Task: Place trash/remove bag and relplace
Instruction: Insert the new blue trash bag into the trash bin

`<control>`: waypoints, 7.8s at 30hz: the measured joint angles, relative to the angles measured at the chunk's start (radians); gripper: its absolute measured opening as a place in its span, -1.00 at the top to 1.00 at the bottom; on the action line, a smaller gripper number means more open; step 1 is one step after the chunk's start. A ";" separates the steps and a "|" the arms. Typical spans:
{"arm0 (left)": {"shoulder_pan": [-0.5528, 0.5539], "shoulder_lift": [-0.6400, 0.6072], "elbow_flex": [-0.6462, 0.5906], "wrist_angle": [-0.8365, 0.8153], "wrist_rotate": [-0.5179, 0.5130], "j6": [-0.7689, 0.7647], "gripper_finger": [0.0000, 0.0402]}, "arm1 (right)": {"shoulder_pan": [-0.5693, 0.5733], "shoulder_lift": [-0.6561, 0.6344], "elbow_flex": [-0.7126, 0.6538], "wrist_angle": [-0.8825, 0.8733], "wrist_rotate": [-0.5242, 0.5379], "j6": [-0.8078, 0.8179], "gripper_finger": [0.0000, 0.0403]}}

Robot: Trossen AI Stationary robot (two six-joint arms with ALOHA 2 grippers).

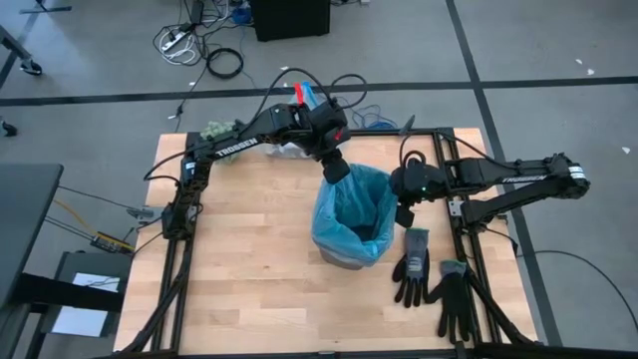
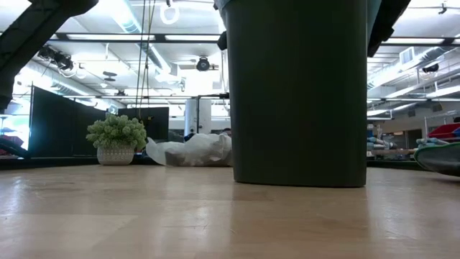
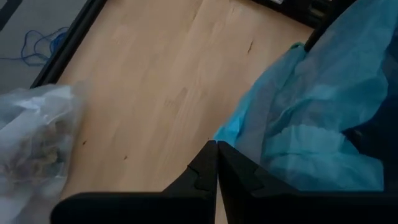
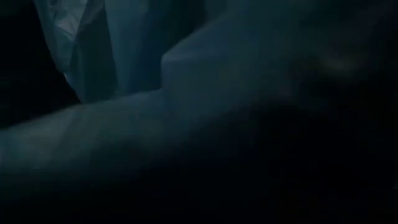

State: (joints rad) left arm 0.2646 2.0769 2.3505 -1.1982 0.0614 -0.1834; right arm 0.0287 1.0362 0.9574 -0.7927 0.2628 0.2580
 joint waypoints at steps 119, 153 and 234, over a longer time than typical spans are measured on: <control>-0.105 -0.338 -0.414 -0.157 -0.205 -0.199 0.91 | -0.144 -0.042 -0.213 0.546 -0.331 0.326 0.99; -0.242 -0.381 -0.240 -0.177 -0.470 0.180 0.91 | 0.228 -0.060 -0.089 0.562 0.204 -0.478 0.58; -0.200 -0.553 -0.682 0.063 -0.522 -0.192 0.38 | 0.197 -0.232 0.062 0.486 0.405 -0.276 0.36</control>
State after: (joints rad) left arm 0.0644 1.5238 1.6681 -1.1348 -0.4610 -0.3758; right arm 0.2254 0.8039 1.0195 -0.3067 0.6674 -0.0181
